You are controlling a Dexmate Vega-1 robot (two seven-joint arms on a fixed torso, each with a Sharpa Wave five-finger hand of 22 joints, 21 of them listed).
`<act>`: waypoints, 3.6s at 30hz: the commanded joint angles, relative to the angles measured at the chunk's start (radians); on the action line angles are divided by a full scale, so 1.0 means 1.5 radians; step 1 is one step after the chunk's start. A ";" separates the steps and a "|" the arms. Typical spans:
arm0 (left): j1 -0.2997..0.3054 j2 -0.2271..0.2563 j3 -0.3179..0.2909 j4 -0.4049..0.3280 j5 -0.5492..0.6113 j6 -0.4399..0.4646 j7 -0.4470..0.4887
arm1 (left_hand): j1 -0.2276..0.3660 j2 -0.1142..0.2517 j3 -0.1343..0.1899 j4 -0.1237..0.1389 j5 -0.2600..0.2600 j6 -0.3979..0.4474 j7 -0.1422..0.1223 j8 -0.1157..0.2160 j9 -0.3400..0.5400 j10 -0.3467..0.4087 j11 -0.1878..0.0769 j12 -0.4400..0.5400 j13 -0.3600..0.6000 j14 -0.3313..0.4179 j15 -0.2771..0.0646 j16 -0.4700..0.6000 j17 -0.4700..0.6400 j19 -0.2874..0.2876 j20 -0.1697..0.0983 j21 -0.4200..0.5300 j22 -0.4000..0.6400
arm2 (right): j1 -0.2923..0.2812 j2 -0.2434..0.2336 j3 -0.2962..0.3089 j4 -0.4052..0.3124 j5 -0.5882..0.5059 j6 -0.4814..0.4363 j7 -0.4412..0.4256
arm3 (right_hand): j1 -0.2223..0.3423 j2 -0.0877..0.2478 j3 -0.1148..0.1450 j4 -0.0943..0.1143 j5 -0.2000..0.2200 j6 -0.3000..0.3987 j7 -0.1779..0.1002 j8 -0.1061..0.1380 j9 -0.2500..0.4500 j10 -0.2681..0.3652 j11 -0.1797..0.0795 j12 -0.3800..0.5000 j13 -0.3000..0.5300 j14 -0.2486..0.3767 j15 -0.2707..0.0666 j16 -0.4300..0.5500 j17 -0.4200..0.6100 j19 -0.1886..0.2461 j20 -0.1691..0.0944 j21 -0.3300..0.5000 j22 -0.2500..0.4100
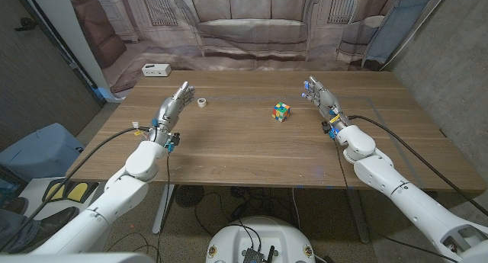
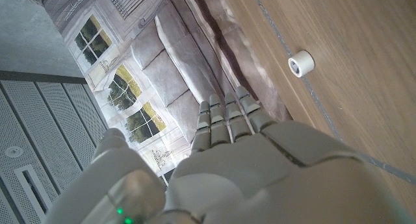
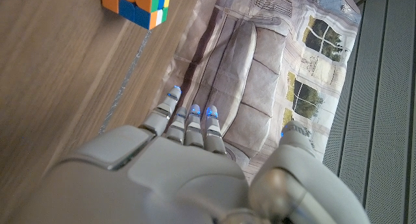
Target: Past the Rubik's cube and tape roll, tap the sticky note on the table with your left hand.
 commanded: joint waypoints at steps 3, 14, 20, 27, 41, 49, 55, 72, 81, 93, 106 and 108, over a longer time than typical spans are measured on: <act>0.036 0.005 -0.035 -0.012 -0.006 -0.012 0.013 | 0.011 -0.001 0.001 -0.003 -0.002 0.009 0.000 0.004 0.001 0.009 -0.001 0.004 0.001 0.009 0.000 0.001 0.001 0.010 0.002 -0.003 0.001 | -0.005 0.002 -0.002 -0.002 -0.002 -0.001 -0.004 | 0.000 0.000 -0.002 -0.001 0.005 0.004 0.002 0.001 0.003 0.005 -0.001 0.003 0.002 0.004 0.004 0.005 0.003 0.003 0.001 0.005 0.002; 0.049 0.007 -0.057 -0.010 0.010 -0.007 0.034 | 0.012 -0.003 0.000 -0.006 -0.003 0.017 0.001 0.004 0.001 0.015 -0.002 0.004 0.001 0.021 -0.001 0.002 0.001 0.021 0.004 -0.003 0.001 | -0.008 0.004 -0.002 -0.007 -0.001 -0.005 -0.010 | 0.000 0.001 -0.002 -0.002 0.005 0.006 0.002 0.002 0.003 0.005 -0.001 0.003 0.002 0.004 0.005 0.005 0.003 0.003 0.001 0.005 0.002; 0.069 0.017 -0.076 -0.024 0.035 0.007 0.060 | 0.013 -0.004 -0.001 -0.007 -0.003 0.021 0.001 0.003 0.001 0.017 0.002 0.003 0.001 0.025 0.000 0.002 0.001 0.026 0.007 -0.004 0.001 | -0.010 0.004 -0.002 -0.009 -0.001 -0.005 -0.012 | 0.001 0.001 -0.002 -0.002 0.005 0.007 0.003 0.002 0.003 0.006 -0.001 0.003 0.002 0.005 0.005 0.006 0.003 0.004 0.001 0.005 0.002; 0.094 0.022 -0.099 -0.043 0.064 0.020 0.092 | 0.013 -0.004 -0.001 -0.008 -0.003 0.024 0.002 0.003 0.001 0.020 0.001 0.003 0.001 0.028 0.001 0.001 0.001 0.030 0.009 -0.005 0.001 | -0.011 0.005 -0.004 -0.011 -0.004 -0.008 -0.015 | 0.001 0.002 -0.002 -0.003 0.005 0.008 0.002 0.002 0.003 0.006 -0.001 0.003 0.002 0.005 0.005 0.006 0.003 0.004 0.001 0.006 0.002; 0.137 0.035 -0.132 -0.080 0.165 0.085 0.162 | 0.014 -0.006 -0.002 -0.010 -0.003 0.032 0.001 0.004 0.001 0.027 -0.003 0.003 0.001 0.035 0.001 0.000 0.001 0.036 0.012 -0.008 0.001 | -0.012 0.007 -0.010 -0.020 -0.012 -0.016 -0.024 | 0.002 0.003 -0.002 -0.003 0.005 0.008 0.002 0.002 0.003 0.006 -0.001 0.004 0.002 0.005 0.004 0.006 0.003 0.004 0.001 0.006 0.002; 0.150 0.046 -0.143 -0.098 0.232 0.135 0.198 | 0.015 -0.007 -0.002 -0.012 -0.003 0.038 0.002 0.004 0.001 0.034 -0.002 0.004 0.001 0.041 0.002 0.000 0.001 0.043 0.012 -0.010 0.001 | -0.020 0.012 -0.010 -0.029 -0.023 -0.013 -0.043 | 0.002 0.004 -0.001 -0.004 0.005 0.012 0.002 0.003 0.003 0.011 -0.001 0.005 0.002 0.009 0.005 0.007 0.002 0.006 0.002 0.007 0.002; 0.159 0.055 -0.147 -0.108 0.269 0.162 0.212 | 0.016 -0.007 -0.003 -0.013 -0.003 0.044 0.002 0.004 0.001 0.038 -0.001 0.004 0.001 0.044 0.002 -0.001 0.001 0.045 0.012 -0.012 0.001 | -0.026 0.011 -0.010 -0.039 -0.029 -0.016 -0.054 | 0.003 0.004 -0.001 -0.004 0.005 0.013 0.003 0.003 0.003 0.008 -0.002 0.004 0.002 0.008 0.005 0.007 0.002 0.007 0.002 0.007 0.002; 0.210 0.116 -0.150 -0.207 0.473 0.401 0.268 | 0.018 -0.006 -0.002 -0.017 -0.002 0.063 0.000 0.007 0.001 0.055 -0.009 0.006 0.001 0.057 -0.004 -0.001 0.001 0.056 0.014 -0.017 0.001 | -0.044 0.006 -0.013 -0.076 -0.046 -0.034 -0.080 | 0.004 0.005 -0.002 -0.005 0.005 0.014 0.003 0.003 0.003 0.006 -0.002 0.003 0.002 0.008 0.005 0.007 0.002 0.007 0.002 0.007 0.002; 0.228 0.135 -0.160 -0.228 0.504 0.445 0.261 | 0.020 -0.004 -0.002 -0.018 -0.001 0.077 -0.004 0.009 0.002 0.058 -0.015 0.004 0.002 0.058 -0.008 -0.004 0.001 0.055 0.016 -0.022 0.001 | -0.056 0.007 -0.013 -0.093 -0.051 -0.038 -0.092 | 0.004 0.005 -0.002 -0.005 0.005 0.015 0.002 0.003 0.004 0.007 -0.002 0.003 0.002 0.008 0.006 0.007 0.002 0.007 0.003 0.007 0.002; 0.238 0.157 -0.174 -0.253 0.500 0.492 0.203 | 0.007 0.002 -0.008 -0.014 0.002 0.094 -0.008 0.001 0.002 -0.013 -0.005 -0.029 0.004 -0.041 0.006 -0.030 0.004 -0.019 0.039 -0.070 0.003 | -0.072 0.002 -0.009 -0.111 -0.055 -0.039 -0.101 | 0.004 0.005 -0.002 -0.006 0.005 0.016 0.001 0.003 0.004 0.009 -0.001 0.004 0.002 0.008 0.006 0.007 0.002 0.007 0.004 0.007 0.002; 0.219 0.200 -0.161 -0.278 0.510 0.560 0.133 | -0.024 0.003 -0.024 -0.001 0.007 0.197 0.002 0.018 0.001 -0.094 -0.011 -0.040 0.006 -0.134 0.014 -0.029 0.005 -0.102 0.039 -0.091 0.005 | -0.092 -0.002 -0.003 -0.129 -0.057 -0.042 -0.116 | 0.003 0.006 -0.003 -0.006 0.005 0.016 0.001 0.002 0.004 0.009 -0.001 0.004 0.002 0.008 0.006 0.007 0.002 0.007 0.003 0.007 0.002; 0.215 0.208 -0.156 -0.281 0.515 0.573 0.125 | -0.027 0.002 -0.027 0.000 0.008 0.214 0.009 0.021 0.001 -0.100 -0.015 -0.040 0.006 -0.138 0.014 -0.027 0.005 -0.107 0.038 -0.090 0.005 | -0.094 -0.002 -0.002 -0.131 -0.058 -0.042 -0.117 | 0.003 0.006 -0.003 -0.006 0.005 0.016 0.001 0.002 0.004 0.009 -0.001 0.004 0.002 0.008 0.007 0.007 0.002 0.007 0.002 0.007 0.002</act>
